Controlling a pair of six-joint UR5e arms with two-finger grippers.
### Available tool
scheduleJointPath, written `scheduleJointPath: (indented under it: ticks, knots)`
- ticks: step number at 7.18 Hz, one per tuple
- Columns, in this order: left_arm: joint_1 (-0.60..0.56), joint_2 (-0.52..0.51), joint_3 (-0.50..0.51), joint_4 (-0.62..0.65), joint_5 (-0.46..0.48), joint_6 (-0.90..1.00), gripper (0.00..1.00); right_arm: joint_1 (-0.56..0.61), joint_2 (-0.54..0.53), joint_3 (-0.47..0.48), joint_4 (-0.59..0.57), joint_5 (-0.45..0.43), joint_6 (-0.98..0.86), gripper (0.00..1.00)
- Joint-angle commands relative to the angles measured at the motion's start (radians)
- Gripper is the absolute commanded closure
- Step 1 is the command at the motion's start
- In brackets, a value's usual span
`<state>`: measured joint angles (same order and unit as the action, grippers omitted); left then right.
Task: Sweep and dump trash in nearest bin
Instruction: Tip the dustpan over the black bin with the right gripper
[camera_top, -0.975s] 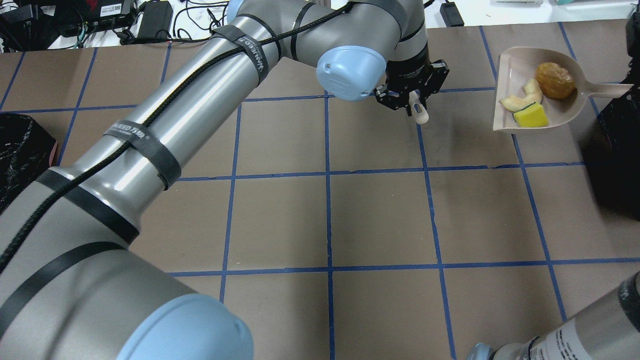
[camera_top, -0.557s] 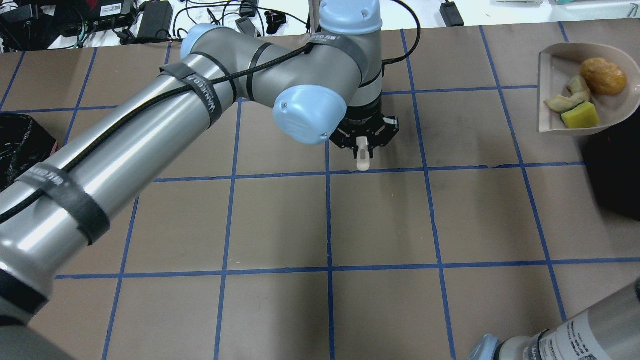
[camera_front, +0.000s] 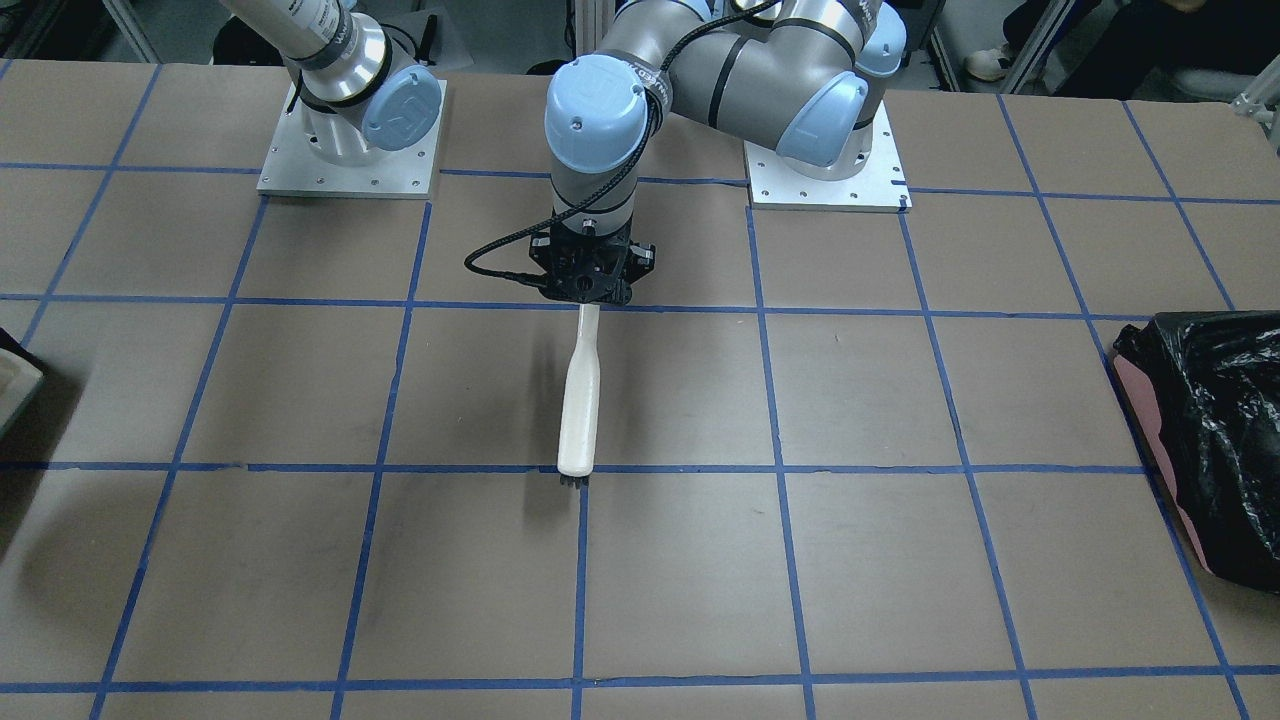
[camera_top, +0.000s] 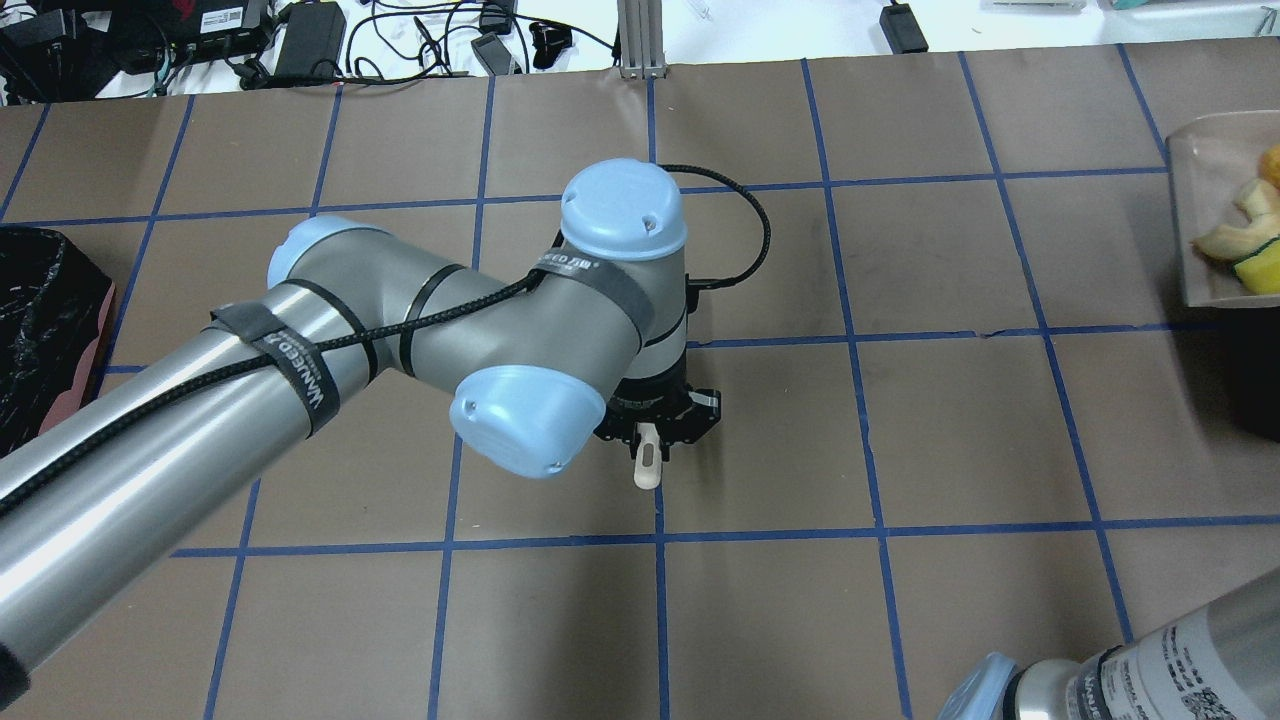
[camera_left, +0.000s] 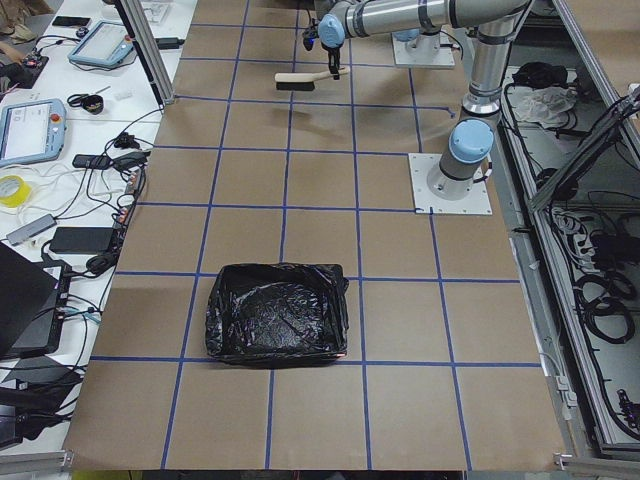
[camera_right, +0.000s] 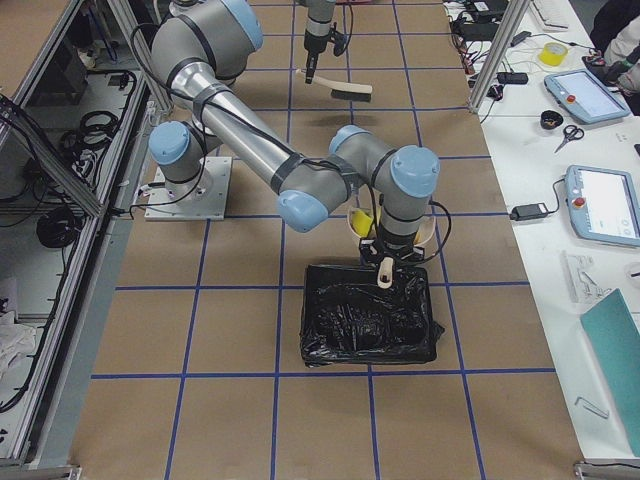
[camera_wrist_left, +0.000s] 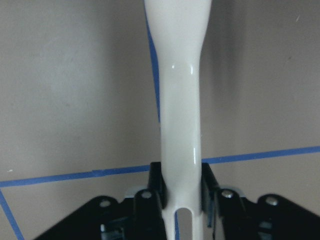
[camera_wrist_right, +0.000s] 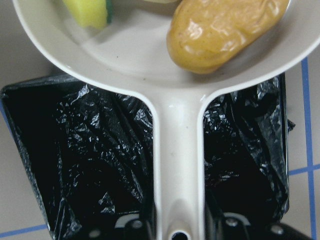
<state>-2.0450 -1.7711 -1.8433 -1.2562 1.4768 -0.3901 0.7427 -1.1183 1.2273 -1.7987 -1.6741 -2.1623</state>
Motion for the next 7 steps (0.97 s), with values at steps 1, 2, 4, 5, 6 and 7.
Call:
scheduleJointPath:
  ticks: [1, 2, 4, 5, 6, 7]
  knots:
    - [-0.006, 0.032, -0.083, 0.024, -0.009, -0.029, 1.0, -0.096, 0.029, -0.061, -0.007, -0.022, -0.054, 1.0]
    - [-0.014, 0.03, -0.086, 0.021, -0.018, -0.041, 1.0, -0.124, 0.052, -0.093, -0.016, -0.024, -0.088, 1.0]
    - [-0.023, 0.019, -0.093, 0.023, -0.047, -0.038, 1.0, -0.157, 0.087, -0.132, -0.081, -0.029, -0.196, 1.0]
    - [-0.03, 0.006, -0.094, 0.041, -0.047, -0.038, 1.0, -0.167, 0.095, -0.13, -0.093, -0.056, -0.208, 1.0]
    - [-0.043, 0.003, -0.102, 0.053, -0.046, -0.035, 1.0, -0.17, 0.097, -0.13, -0.093, -0.061, -0.208, 1.0]
    - [-0.055, 0.012, -0.109, 0.058, -0.044, -0.035, 1.0, -0.172, 0.097, -0.129, -0.097, -0.079, -0.208, 1.0]
